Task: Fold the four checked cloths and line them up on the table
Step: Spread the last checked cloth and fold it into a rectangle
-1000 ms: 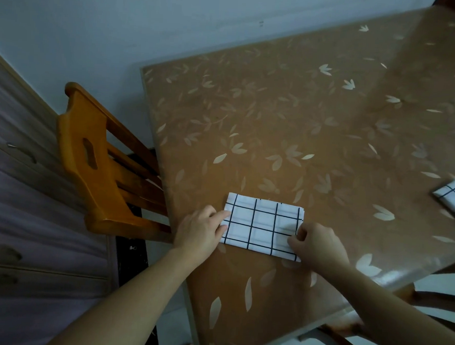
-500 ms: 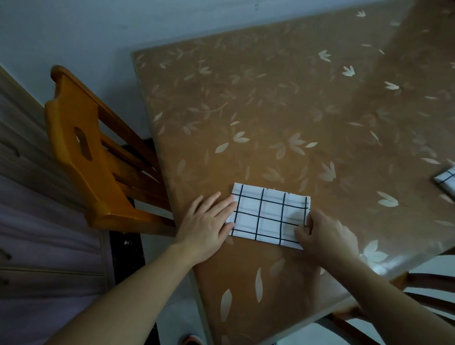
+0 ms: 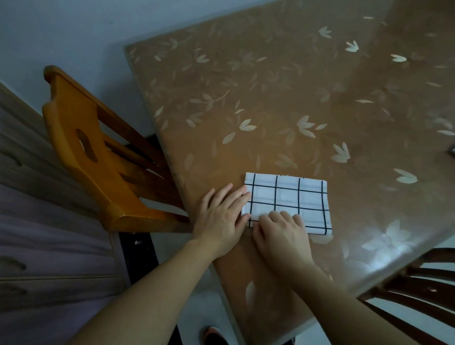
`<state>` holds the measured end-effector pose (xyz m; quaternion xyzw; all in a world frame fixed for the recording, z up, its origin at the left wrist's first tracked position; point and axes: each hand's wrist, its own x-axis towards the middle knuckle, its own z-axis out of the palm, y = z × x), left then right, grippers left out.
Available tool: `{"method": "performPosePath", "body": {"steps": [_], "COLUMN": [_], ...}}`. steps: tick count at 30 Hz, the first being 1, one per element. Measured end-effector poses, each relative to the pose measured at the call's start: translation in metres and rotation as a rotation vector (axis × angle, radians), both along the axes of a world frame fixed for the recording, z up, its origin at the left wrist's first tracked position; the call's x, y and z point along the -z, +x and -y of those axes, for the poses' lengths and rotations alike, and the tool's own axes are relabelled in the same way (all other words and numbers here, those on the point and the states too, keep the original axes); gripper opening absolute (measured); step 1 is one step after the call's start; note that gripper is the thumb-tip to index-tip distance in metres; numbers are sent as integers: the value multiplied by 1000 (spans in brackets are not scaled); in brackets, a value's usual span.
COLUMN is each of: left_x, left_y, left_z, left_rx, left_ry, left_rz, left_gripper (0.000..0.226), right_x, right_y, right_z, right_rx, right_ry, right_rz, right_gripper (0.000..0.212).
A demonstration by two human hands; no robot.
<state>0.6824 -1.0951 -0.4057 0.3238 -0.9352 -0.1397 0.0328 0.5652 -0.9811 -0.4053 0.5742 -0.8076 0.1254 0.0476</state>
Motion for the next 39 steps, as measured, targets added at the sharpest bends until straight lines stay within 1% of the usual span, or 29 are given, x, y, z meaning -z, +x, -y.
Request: {"method": "performPosePath", "body": {"steps": [3, 6, 8, 9, 11, 12, 14, 17, 21, 23, 26, 28, 30, 32, 34, 36, 39], "left_x": [1, -1, -3, -4, -5, -6, -7, -7, -11, -13, -17, -22, -27, -30, -29, -23, -16], "left_y": [0, 0, -1, -1, -1, -1, -2, -2, -3, -4, -6, -8, -14, -27, -43, -60, -68], "left_z": [1, 1, 1, 0, -1, -1, -1, -1, -2, -2, -3, -6, -10, -19, -29, -37, -33], "left_rx": [5, 6, 4, 2, 3, 5, 9, 5, 10, 10, 16, 9, -5, -8, 40, 90, 64], "left_ry": [0, 7, 12, 13, 11, 4, -3, -5, 2, 3, 2, 12, -28, -80, -69, -37, -15], "left_rz": [17, 37, 46, 51, 68, 71, 73, 74, 129, 148, 192, 204, 205, 167, 149, 181, 239], "left_gripper": [58, 60, 59, 58, 59, 62, 65, 65, 70, 69, 57, 51, 50, 48, 55, 65, 60], "right_x": [-2, -7, -9, -10, -12, -13, -16, -20, -23, -25, -24, -21, -14, -8, -6, -7, -6], "right_y": [-11, -31, -47, -54, -66, -70, -78, -83, -84, -80, -69, -65, -65, -67, -65, -67, -70], "right_z": [-13, -31, -45, -51, -62, -66, -74, -80, -79, -73, -54, -41, -34, -33, -33, -33, -33], "right_rx": [35, 198, 317, 355, 391, 396, 399, 406, 358, 278, 75, 14, 13, 32, 35, 23, 16], "right_ry": [33, 120, 187, 233, 292, 294, 286, 290, 304, 285, 292, 302, 317, 342, 342, 356, 356], "right_rz": [-7, 28, 83, 120, 165, 174, 199, 239, 224, 190, 121, 80, 69, 88, 80, 66, 71], "right_gripper": [33, 35, 44, 53, 69, 71, 68, 65, 58, 58, 55, 55, 57, 57, 57, 57, 58]}}
